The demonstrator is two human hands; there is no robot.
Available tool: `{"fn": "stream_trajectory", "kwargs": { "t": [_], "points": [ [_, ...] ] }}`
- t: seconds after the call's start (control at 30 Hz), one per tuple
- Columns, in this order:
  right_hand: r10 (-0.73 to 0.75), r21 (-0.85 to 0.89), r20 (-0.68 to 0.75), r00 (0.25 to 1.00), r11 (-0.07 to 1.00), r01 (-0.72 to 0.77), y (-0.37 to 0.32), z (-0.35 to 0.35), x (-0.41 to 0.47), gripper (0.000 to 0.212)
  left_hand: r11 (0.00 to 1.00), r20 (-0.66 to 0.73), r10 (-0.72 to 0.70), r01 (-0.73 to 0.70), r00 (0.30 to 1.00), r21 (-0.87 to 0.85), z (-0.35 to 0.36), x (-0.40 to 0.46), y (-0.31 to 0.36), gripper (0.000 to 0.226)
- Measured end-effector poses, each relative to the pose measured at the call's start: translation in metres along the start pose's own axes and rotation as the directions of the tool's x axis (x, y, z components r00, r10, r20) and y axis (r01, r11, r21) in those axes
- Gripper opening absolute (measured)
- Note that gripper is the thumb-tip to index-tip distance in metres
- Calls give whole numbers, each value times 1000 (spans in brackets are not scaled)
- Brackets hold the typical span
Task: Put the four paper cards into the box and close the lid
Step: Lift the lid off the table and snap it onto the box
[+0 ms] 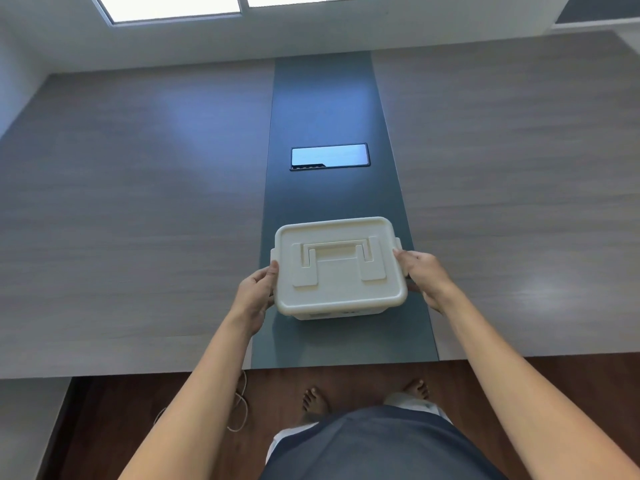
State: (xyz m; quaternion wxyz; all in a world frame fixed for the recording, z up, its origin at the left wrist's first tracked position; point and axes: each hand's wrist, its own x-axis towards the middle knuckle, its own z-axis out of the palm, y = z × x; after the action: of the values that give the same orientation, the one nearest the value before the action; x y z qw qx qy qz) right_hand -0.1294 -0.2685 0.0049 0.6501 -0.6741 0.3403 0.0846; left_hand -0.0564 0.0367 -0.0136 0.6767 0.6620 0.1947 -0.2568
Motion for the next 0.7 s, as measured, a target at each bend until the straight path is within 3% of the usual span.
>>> {"fn": "stream_trajectory", "kwargs": {
  "t": [0.13, 0.23, 0.33, 0.43, 0.53, 0.7],
  "points": [
    [63, 89, 1, 998, 994, -63, -5, -1, 3, 31, 997, -39, 9, -12, 999, -74, 1, 6, 1, 39],
    [27, 99, -90, 996, 995, -18, -4, -4, 8, 24, 991, -103, 116, -122, 988, -54, 2, 5, 1, 38],
    [-60, 20, -154, 986, 998, 64, -4, -7, 11, 20, 969, -146, 246, -242, 958, 49, 8, 3, 5, 29],
    [-111, -74, -198, 974, 992, 98, -4, -6, 13, 32, 944, -215, 313, -278, 925, 177, 13, 7, 3, 35],
    [-176, -162, -247, 953, 977, 138, -6, -1, 10, 23, 913, -241, 354, -278, 903, 299, 13, 10, 0, 43],
    [-256, -237, -271, 928, 952, 194, -7, 3, 2, 16, 893, -196, 385, -310, 902, 325, 13, 6, -2, 46]
  ]
}}
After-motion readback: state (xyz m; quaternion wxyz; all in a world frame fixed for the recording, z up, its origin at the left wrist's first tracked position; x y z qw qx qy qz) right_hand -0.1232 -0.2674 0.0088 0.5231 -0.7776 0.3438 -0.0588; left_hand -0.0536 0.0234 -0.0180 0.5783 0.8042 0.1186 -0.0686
